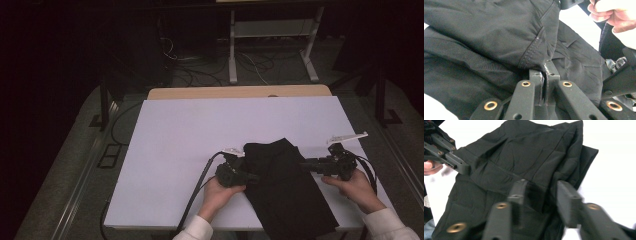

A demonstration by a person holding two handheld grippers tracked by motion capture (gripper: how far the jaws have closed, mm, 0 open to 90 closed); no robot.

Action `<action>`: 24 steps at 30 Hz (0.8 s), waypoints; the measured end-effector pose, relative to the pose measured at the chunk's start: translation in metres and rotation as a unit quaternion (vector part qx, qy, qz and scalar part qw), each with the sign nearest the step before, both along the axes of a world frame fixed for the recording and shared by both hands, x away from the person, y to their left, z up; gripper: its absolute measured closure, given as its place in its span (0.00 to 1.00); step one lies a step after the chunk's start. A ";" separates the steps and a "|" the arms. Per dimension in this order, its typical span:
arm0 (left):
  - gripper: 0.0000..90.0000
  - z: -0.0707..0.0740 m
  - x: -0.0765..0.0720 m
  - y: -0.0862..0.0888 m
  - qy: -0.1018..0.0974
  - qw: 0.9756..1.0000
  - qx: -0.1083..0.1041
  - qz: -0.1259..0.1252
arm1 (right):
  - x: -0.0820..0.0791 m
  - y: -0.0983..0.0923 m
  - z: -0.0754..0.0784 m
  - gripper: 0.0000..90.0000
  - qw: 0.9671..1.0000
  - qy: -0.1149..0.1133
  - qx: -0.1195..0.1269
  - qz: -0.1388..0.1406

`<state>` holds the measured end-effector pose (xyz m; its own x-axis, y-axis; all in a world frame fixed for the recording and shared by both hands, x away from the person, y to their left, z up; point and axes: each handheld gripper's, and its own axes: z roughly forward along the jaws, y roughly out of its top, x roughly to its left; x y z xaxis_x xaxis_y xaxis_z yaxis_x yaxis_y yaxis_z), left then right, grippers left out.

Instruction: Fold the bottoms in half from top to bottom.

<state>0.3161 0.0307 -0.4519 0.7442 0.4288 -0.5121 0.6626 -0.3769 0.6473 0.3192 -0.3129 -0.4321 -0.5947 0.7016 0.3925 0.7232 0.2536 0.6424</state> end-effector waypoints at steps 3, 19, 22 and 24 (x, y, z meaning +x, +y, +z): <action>0.96 -0.001 0.000 -0.001 0.000 1.000 0.001 0.000 | 0.003 0.001 0.000 0.50 1.000 -0.007 0.002 -0.006; 0.96 -0.002 0.000 -0.003 0.002 1.000 0.002 0.001 | 0.031 0.005 0.012 0.06 1.000 -0.014 0.025 -0.010; 0.96 -0.001 0.000 -0.003 0.001 1.000 0.004 0.000 | 0.038 0.010 0.013 0.05 1.000 -0.018 0.019 -0.007; 0.96 -0.001 0.000 -0.004 0.001 1.000 0.004 0.001 | 0.041 0.014 0.013 0.05 1.000 -0.020 0.013 -0.007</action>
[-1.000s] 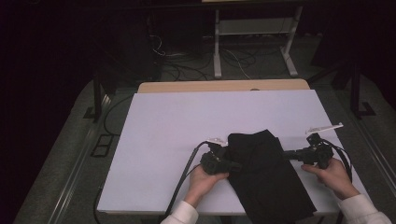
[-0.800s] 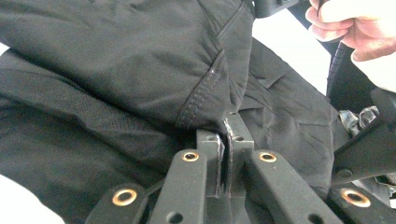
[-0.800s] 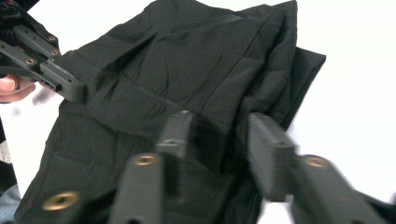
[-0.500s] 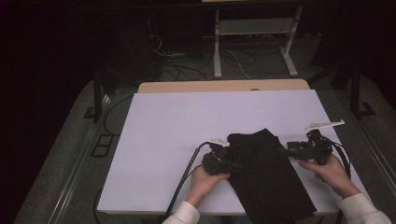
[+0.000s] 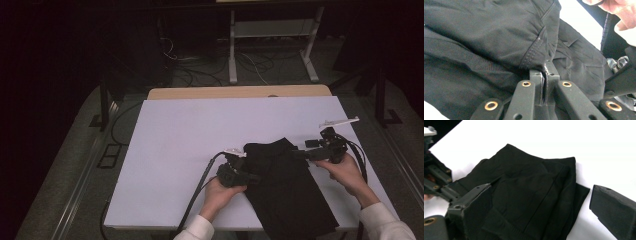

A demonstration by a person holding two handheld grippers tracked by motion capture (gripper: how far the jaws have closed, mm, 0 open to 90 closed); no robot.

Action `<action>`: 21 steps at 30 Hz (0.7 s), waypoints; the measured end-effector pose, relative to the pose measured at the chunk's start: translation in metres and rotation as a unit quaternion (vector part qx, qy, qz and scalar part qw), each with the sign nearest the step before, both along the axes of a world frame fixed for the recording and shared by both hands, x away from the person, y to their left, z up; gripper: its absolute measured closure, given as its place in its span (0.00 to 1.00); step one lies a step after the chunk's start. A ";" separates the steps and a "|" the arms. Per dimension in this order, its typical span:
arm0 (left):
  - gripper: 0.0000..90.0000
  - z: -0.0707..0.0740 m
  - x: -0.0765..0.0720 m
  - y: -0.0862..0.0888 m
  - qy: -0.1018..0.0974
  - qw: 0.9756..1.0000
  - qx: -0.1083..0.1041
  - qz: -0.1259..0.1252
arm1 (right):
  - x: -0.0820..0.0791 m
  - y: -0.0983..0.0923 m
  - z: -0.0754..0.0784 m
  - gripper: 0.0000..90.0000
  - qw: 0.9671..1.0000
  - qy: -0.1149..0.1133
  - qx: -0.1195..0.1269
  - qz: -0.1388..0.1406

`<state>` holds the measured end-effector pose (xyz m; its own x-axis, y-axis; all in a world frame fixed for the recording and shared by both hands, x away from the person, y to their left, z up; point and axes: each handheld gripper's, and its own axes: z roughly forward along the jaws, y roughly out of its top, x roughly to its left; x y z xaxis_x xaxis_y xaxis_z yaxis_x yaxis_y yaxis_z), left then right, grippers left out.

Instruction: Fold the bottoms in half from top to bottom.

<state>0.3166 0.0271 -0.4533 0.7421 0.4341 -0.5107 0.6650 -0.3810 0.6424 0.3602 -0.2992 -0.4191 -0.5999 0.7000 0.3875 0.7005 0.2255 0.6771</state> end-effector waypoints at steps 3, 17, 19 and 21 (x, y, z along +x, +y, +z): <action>0.96 0.000 0.000 0.000 -0.001 1.000 -0.001 -0.002 | 0.005 0.002 0.000 0.05 1.000 -0.001 -0.006 -0.004; 0.96 -0.001 -0.001 -0.003 0.001 1.000 -0.003 -0.005 | 0.033 0.014 -0.002 0.08 1.000 -0.003 -0.002 -0.009; 0.96 -0.001 -0.001 -0.003 0.000 1.000 -0.003 -0.006 | 0.038 0.016 -0.004 0.10 1.000 -0.002 0.003 -0.009; 0.96 -0.001 -0.001 -0.003 0.001 1.000 -0.003 -0.006 | 0.042 0.018 -0.007 0.11 1.000 0.004 0.002 -0.008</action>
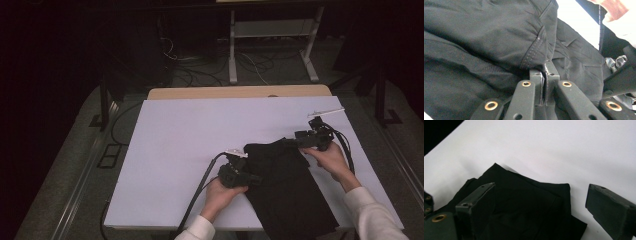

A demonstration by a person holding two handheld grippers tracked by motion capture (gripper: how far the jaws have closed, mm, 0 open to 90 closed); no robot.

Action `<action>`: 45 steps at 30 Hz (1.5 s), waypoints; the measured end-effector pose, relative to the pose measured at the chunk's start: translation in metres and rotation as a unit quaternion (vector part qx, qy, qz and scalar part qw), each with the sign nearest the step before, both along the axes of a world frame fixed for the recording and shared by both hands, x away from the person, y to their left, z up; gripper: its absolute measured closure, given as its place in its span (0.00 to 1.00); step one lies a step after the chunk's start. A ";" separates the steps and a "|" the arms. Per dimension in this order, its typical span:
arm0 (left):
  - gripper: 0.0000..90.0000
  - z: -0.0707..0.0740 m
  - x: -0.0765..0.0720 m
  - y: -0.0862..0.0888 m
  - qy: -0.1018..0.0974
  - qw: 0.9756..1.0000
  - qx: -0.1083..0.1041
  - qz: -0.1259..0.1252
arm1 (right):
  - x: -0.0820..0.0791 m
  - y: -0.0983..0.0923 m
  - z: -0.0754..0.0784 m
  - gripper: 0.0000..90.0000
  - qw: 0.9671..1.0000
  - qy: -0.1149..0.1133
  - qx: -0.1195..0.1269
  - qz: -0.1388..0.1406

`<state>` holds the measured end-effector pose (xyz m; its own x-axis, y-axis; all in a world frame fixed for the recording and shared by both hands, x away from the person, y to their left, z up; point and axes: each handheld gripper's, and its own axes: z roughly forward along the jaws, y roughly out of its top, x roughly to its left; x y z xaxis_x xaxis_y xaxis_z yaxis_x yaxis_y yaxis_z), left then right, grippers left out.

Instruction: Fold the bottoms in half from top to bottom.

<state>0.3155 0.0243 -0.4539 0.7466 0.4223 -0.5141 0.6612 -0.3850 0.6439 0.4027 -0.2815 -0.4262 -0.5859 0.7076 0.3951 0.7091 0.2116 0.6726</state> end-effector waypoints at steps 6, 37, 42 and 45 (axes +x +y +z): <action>0.96 0.000 0.000 0.000 0.000 1.000 0.002 -0.001 | 0.014 0.004 -0.010 0.15 1.000 0.021 -0.002 0.004; 0.96 -0.005 -0.001 -0.005 0.000 1.000 0.002 -0.002 | 0.014 0.017 -0.017 0.85 0.998 0.047 -0.010 0.039; 0.96 -0.004 -0.002 -0.006 0.000 1.000 0.004 -0.004 | 0.011 0.020 -0.014 0.93 0.998 0.053 -0.009 0.043; 0.96 -0.004 -0.001 -0.006 -0.003 1.000 0.008 -0.006 | 0.009 0.018 -0.011 0.94 0.998 0.058 0.005 0.038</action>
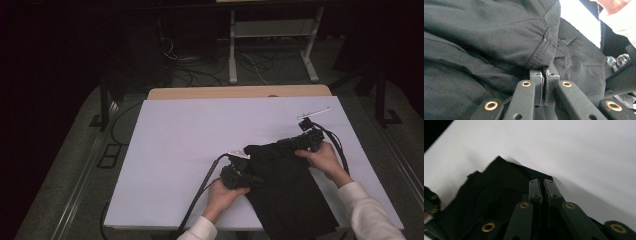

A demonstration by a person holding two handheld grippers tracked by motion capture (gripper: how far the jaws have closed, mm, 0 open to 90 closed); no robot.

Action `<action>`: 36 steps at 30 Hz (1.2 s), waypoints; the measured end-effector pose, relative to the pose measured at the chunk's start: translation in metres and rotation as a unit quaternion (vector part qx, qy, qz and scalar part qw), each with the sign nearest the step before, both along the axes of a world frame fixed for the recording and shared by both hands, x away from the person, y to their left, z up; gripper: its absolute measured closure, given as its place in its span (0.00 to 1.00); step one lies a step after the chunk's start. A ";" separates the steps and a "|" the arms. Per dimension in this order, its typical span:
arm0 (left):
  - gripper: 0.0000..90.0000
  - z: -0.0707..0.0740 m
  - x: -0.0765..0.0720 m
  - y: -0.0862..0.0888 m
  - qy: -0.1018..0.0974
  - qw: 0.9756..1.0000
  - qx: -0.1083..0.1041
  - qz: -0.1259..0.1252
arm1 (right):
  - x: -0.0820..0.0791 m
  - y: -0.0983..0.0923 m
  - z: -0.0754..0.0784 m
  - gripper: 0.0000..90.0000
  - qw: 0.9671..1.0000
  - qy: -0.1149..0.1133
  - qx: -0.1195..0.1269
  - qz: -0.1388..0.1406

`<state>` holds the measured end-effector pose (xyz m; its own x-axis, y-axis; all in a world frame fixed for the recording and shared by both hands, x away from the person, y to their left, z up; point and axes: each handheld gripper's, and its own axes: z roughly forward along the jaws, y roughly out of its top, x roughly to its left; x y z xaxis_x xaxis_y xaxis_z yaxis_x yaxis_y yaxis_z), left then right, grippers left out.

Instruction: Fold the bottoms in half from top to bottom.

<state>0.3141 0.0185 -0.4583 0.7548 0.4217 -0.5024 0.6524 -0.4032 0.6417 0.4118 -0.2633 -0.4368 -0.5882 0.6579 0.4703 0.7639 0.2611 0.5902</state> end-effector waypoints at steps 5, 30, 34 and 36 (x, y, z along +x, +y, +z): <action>0.94 0.000 -0.002 -0.002 -0.011 1.000 0.011 -0.002 | -0.009 -0.002 0.010 0.94 0.999 0.001 0.033 -0.013; 0.76 0.004 -0.020 -0.013 -0.053 0.998 0.044 -0.002 | -0.066 -0.010 0.038 0.95 0.993 -0.031 0.110 -0.007; 0.62 0.009 -0.024 -0.013 -0.058 0.997 0.052 -0.007 | -0.073 -0.011 0.039 0.95 0.993 -0.034 0.111 -0.003; 0.52 0.012 -0.027 -0.011 -0.069 0.996 0.062 -0.002 | -0.076 -0.012 0.039 0.95 0.993 -0.034 0.110 0.002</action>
<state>0.2875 0.0075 -0.4458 0.8146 0.4709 -0.3386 0.5600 -0.4867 0.6705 0.3357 -0.2756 -0.3981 -0.6257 0.5421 0.5610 0.7195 0.1233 0.6834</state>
